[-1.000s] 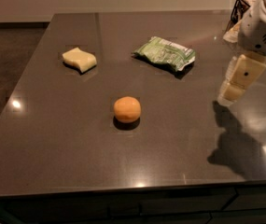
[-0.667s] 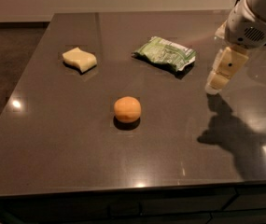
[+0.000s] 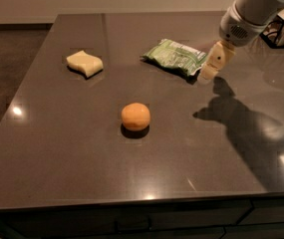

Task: Move green jalapeno chip bag near orange

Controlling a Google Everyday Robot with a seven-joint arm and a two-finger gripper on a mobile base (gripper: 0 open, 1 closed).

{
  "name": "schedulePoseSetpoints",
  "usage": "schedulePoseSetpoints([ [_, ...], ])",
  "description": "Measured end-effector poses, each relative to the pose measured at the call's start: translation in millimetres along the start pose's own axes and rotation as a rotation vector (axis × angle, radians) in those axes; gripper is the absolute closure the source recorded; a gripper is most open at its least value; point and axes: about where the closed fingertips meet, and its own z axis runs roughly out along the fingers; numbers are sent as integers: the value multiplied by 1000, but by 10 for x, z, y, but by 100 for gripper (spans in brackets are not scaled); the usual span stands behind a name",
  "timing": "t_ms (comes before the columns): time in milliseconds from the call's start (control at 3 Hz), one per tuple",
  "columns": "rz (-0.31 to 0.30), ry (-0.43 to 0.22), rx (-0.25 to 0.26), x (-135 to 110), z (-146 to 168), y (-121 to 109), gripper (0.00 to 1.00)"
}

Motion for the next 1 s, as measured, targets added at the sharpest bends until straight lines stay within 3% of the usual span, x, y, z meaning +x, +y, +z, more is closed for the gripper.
schedulePoseSetpoints([
  [667,147,-1,65,-78,498,-499,0],
  [1000,191,-10,68,-147,705,-644,0],
])
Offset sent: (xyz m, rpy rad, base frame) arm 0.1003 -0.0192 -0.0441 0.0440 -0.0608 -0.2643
